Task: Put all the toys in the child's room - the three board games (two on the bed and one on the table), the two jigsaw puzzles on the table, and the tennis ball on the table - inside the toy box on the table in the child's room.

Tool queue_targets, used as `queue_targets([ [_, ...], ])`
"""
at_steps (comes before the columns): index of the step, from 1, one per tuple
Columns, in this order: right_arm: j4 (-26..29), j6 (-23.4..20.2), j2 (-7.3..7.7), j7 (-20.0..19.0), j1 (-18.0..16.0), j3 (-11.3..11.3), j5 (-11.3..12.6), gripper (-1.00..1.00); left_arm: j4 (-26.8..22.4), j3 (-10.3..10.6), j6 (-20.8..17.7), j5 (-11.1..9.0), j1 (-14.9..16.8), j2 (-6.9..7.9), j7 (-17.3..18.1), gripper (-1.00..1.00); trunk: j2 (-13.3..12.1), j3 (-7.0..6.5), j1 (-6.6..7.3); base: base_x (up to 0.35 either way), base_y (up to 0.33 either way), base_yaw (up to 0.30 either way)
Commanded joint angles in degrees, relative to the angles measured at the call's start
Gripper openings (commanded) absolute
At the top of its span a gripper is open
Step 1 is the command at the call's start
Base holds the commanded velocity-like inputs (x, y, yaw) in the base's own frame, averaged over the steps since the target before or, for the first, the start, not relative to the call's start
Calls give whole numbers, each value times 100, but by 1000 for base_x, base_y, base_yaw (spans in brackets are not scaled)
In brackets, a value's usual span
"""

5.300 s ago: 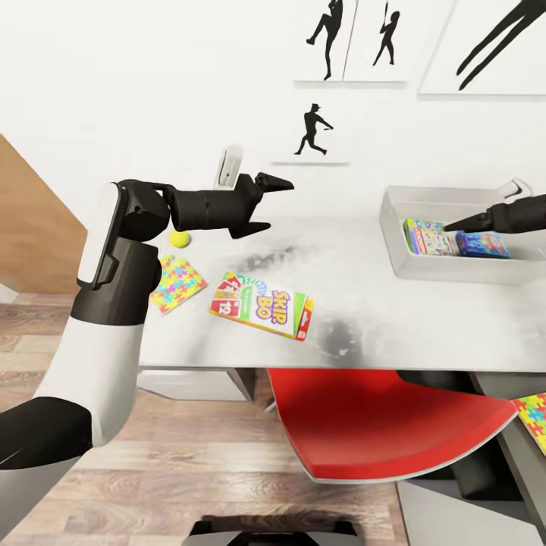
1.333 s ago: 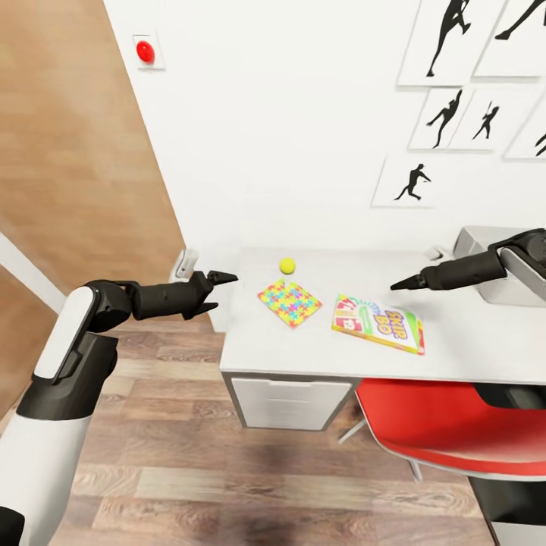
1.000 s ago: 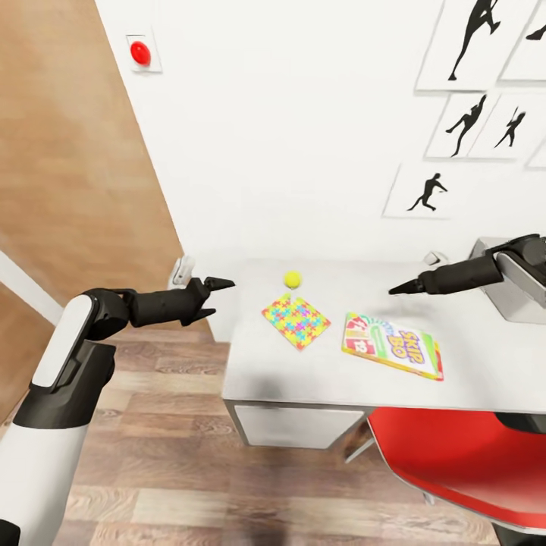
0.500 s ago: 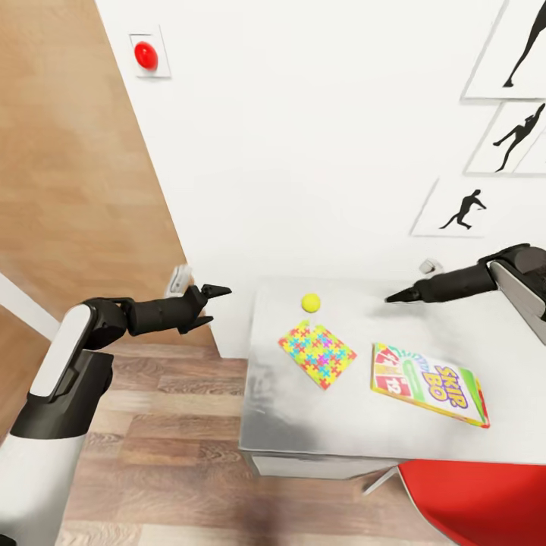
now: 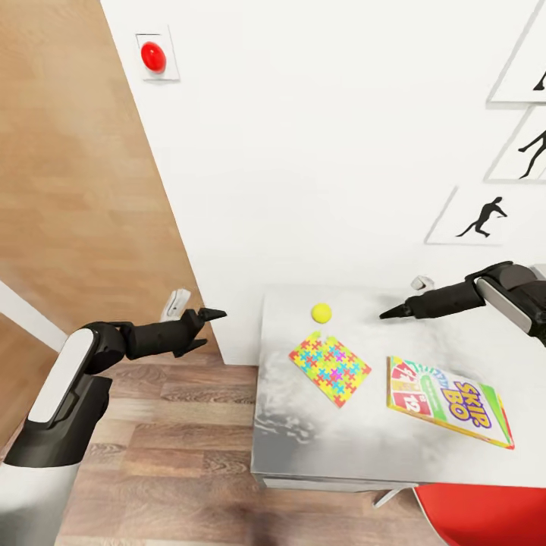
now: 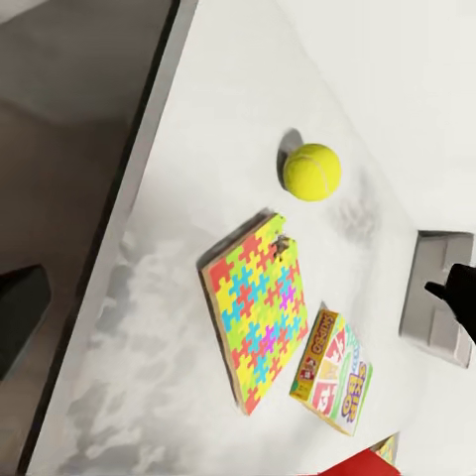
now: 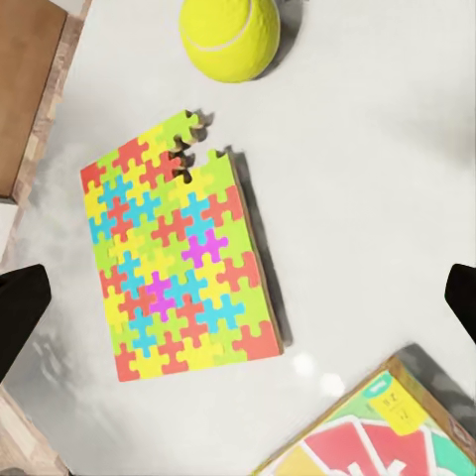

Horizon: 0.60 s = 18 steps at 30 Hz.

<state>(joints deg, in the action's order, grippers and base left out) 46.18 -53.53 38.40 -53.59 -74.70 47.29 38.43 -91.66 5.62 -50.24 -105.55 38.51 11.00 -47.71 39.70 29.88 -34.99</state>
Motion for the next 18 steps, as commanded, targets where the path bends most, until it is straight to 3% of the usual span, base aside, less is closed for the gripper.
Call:
queue_targets([
  [1,7,-10,1,27,42,23,24,100,-4,-16,6,15,-56,-5,-34,100,7,7,-2,31,23,0],
  [10,25,157,-12,123,271,19,41,100,10,-72,28,438,-361,-47,205,100,7,7,-2,17,12,0],
  [18,20,340,-23,156,373,14,58,100,21,-86,51,629,-563,-53,333,100,7,7,-2,5,4,0],
])
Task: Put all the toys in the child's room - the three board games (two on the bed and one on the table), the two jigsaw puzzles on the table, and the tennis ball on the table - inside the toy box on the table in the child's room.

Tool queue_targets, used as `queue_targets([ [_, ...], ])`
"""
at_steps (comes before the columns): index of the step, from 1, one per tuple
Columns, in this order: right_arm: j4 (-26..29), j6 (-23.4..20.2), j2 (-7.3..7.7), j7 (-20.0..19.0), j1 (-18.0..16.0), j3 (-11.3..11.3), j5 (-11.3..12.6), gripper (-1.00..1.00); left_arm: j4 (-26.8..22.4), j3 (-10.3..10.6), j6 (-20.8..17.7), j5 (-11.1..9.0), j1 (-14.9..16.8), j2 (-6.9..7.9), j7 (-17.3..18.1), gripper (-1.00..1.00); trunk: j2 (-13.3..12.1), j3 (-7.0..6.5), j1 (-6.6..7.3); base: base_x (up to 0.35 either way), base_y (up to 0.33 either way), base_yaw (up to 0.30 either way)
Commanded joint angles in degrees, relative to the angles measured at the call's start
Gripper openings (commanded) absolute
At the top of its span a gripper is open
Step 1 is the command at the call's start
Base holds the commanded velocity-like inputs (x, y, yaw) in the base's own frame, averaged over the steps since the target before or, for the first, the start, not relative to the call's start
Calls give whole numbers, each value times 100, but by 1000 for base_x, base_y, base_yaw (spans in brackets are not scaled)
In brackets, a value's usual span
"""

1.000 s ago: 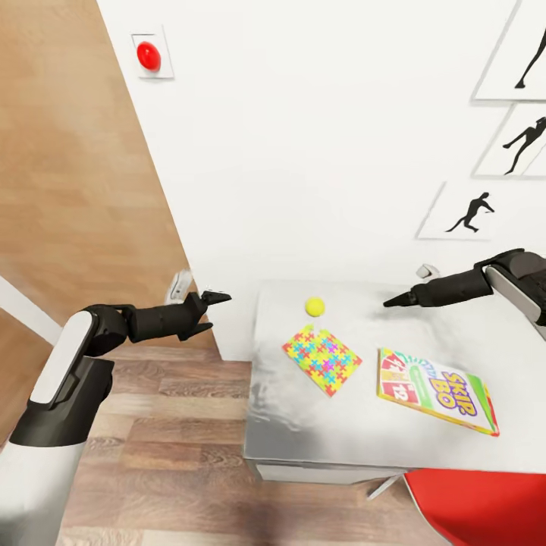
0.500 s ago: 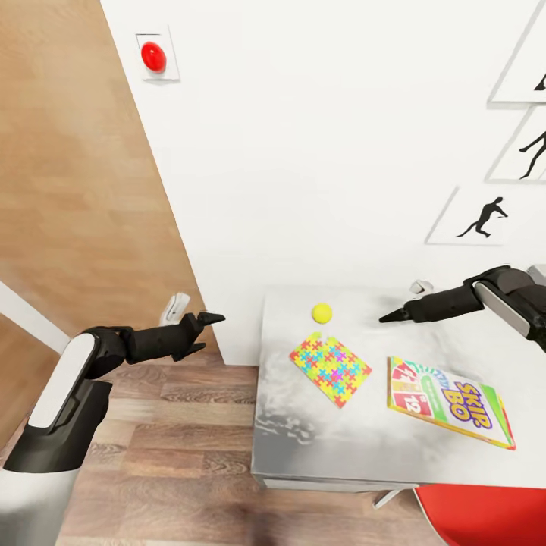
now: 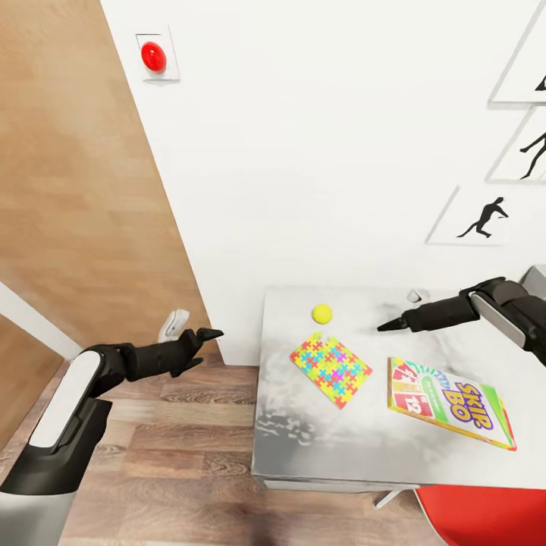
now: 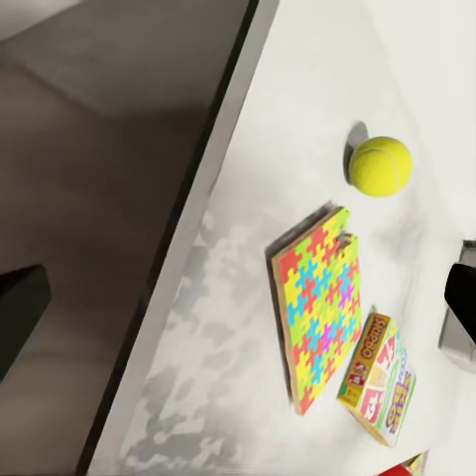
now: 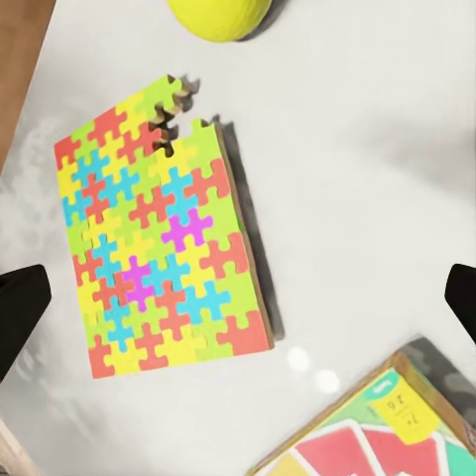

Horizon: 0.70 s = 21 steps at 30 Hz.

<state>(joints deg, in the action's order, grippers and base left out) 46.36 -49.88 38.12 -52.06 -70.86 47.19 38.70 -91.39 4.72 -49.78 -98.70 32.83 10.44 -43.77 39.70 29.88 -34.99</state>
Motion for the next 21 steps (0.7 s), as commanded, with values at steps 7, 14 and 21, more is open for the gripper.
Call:
queue_targets([
  [7,-26,87,-68,21,78,21,85,100,52,16,31,156,-184,-8,6,100,7,7,-2,2,1,0],
  [14,-84,124,-191,26,162,21,127,100,77,7,42,335,-373,-12,55,100,7,7,-2,0,0,0],
  [21,-228,147,-514,113,248,20,144,100,88,-7,84,467,-554,-9,177,100,7,7,-2,0,0,0],
])
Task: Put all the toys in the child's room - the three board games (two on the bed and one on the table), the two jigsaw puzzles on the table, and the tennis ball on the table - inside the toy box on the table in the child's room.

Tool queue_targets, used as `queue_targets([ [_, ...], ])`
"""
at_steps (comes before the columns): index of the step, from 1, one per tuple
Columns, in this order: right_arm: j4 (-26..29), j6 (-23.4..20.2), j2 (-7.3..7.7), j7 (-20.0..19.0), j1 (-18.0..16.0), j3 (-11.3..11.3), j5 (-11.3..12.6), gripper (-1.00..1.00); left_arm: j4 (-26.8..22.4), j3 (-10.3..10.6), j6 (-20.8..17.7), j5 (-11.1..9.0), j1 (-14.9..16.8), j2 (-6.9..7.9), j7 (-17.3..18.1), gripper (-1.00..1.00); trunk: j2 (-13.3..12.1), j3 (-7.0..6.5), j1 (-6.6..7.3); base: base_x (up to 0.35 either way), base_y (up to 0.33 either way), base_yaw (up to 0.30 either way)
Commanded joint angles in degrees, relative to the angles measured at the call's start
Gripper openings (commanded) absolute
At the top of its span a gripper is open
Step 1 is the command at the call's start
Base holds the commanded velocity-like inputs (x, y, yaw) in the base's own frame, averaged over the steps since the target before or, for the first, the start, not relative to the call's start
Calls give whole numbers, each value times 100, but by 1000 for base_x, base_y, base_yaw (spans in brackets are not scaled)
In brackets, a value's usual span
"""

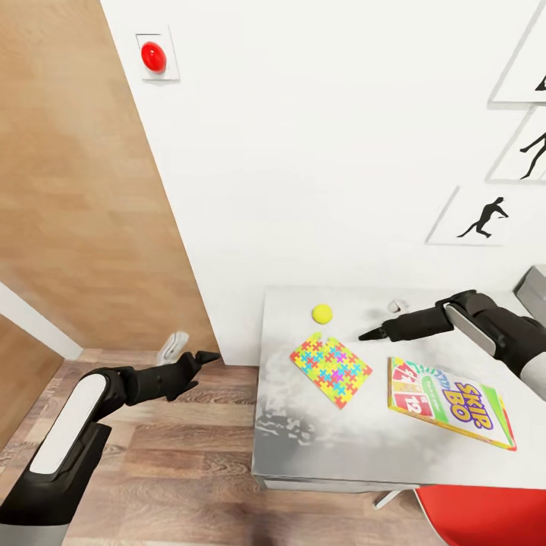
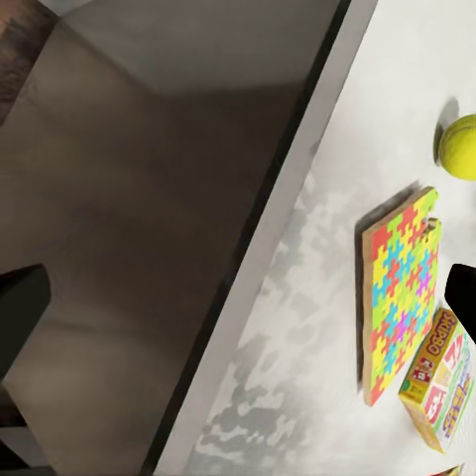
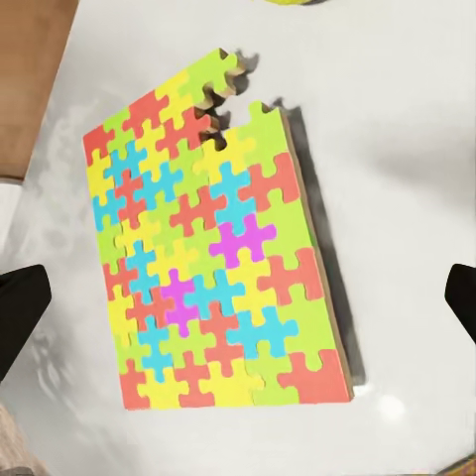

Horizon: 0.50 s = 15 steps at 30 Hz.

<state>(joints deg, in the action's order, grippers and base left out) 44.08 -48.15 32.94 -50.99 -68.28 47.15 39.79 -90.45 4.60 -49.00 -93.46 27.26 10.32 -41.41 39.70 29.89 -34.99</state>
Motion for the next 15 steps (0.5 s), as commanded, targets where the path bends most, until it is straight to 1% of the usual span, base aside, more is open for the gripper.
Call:
queue_targets([
  [1,1,-26,3,6,-10,24,34,100,-7,4,7,-57,3,4,-59,100,7,7,-1,0,0,0],
  [3,-108,-19,-136,131,6,23,40,100,-9,2,41,-14,-86,8,-28,100,7,7,-1,0,0,0],
  [4,-108,-19,-136,131,6,23,40,100,-9,2,41,-14,-86,8,-28,100,7,7,-1,0,0,0],
  [5,-154,-15,-196,204,11,21,43,100,-9,1,60,4,-132,9,-17,100,7,7,-1,0,0,0],
  [6,-154,-15,-196,204,11,21,43,100,-9,1,60,4,-132,9,-17,100,7,7,-1,0,0,0],
  [8,-220,-1,-298,349,18,18,47,100,-8,3,98,29,-220,9,-1,100,7,7,-1,0,0,0],
  [9,-220,-1,-298,349,18,18,47,100,-8,3,98,29,-220,9,-1,100,7,7,-1,0,0,0],
  [11,-268,26,-374,478,17,8,50,100,-8,5,112,38,-257,10,5,100,7,7,-1,0,0,0],
  [14,-287,40,-409,537,12,-14,51,100,-11,7,134,50,-328,12,16,100,7,7,-1,0,0,0],
  [15,-304,51,-443,597,5,-61,52,100,-12,11,142,55,-365,12,20,100,7,7,-1,0,0,0],
])
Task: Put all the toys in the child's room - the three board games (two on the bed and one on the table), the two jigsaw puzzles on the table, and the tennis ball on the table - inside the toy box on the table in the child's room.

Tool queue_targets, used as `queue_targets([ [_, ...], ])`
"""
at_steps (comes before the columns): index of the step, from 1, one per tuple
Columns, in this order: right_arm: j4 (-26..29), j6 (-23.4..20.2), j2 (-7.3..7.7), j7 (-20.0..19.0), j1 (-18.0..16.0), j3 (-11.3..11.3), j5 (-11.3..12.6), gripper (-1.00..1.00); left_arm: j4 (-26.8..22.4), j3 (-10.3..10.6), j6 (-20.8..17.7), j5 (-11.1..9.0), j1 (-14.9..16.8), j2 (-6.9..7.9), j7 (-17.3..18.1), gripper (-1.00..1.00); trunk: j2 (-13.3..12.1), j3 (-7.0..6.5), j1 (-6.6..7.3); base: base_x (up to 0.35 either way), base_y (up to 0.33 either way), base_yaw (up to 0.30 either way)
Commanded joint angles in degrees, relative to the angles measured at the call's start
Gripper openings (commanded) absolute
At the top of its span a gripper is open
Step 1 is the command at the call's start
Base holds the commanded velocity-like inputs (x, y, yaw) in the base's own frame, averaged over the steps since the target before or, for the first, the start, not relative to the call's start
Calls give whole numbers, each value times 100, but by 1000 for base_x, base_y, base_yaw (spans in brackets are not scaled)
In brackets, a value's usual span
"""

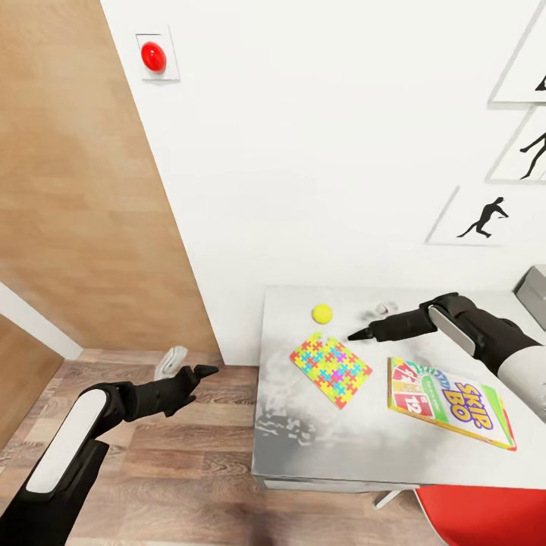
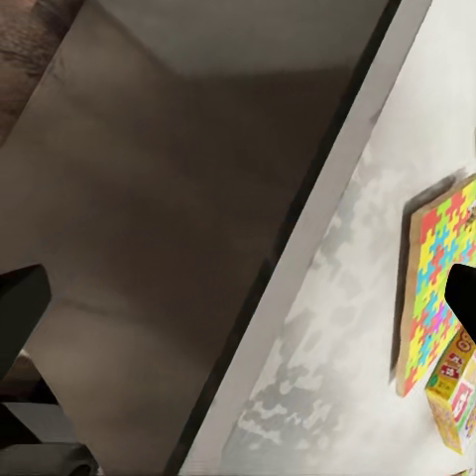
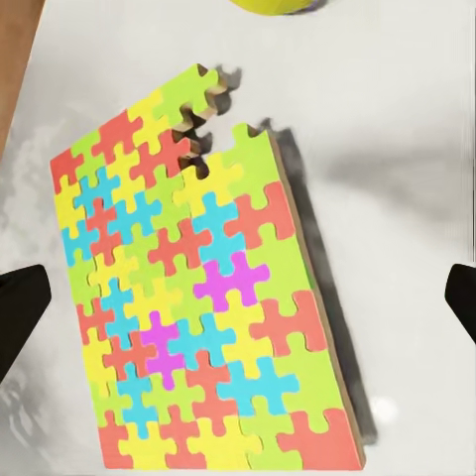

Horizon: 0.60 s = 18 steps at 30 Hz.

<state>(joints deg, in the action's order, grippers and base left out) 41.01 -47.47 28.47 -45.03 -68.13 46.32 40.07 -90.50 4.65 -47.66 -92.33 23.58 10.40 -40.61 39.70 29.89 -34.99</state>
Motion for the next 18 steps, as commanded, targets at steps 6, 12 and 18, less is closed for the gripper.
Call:
queue_targets([
  [6,-44,9,-101,315,-22,-419,16,100,-4,24,32,-43,-117,0,-50,100,6,7,-2,0,0,0],
  [12,-58,18,-155,603,-10,-760,4,100,-1,34,43,-37,-210,-2,-47,100,6,7,-2,0,0,0],
  [18,-63,22,-204,867,6,-990,-13,100,1,40,54,-33,-310,-3,-45,100,6,7,-2,0,0,0],
])
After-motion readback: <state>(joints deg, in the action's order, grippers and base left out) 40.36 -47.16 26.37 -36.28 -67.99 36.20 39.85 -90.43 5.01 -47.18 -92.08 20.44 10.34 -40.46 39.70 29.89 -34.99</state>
